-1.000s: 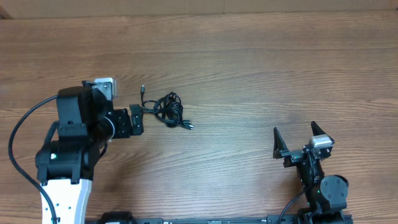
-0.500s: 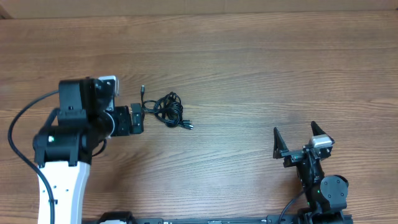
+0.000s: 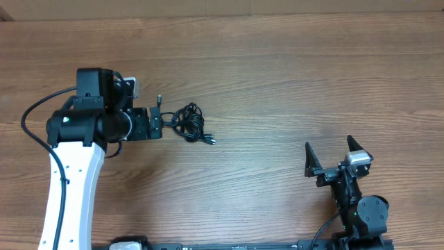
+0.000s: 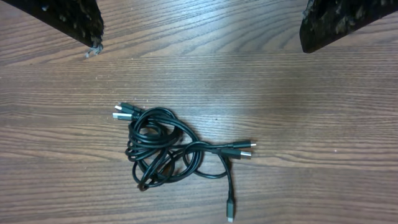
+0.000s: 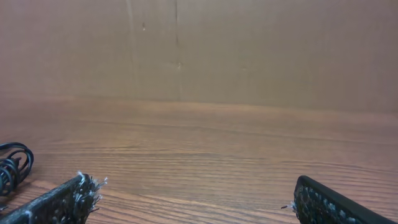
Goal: Untangle cables
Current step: 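Move the left gripper forward over the black cable bundle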
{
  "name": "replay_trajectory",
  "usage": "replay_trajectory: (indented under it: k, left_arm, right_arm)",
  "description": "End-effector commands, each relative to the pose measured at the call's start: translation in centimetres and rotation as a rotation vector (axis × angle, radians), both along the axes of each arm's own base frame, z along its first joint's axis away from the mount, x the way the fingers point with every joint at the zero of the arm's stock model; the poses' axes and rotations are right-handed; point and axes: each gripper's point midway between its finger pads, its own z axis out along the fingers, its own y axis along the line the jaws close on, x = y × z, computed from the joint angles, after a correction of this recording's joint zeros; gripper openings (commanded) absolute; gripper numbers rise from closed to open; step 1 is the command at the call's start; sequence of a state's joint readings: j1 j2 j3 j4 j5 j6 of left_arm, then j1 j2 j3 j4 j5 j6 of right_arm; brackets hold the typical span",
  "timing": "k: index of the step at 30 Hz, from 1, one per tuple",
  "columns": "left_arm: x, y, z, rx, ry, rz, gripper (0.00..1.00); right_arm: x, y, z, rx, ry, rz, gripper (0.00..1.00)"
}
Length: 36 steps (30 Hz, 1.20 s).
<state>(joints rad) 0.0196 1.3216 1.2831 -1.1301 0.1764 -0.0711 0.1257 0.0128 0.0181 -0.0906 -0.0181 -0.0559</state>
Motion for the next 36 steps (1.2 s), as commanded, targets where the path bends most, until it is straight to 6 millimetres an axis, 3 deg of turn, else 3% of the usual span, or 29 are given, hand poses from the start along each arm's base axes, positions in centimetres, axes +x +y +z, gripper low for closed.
replay_trajectory:
  k: [1, 36]
  left_arm:
    - [0.4, -0.4, 0.3, 0.0, -0.005, -0.028, 1.0]
    - [3.4, -1.0, 1.8, -0.03, -0.143, -0.046, 1.0]
  right_arm:
    - [0.0, -0.2, -0.1, 0.003, -0.006, -0.013, 1.0]
    - [0.0, -0.2, -0.1, 0.003, -0.006, -0.013, 1.0]
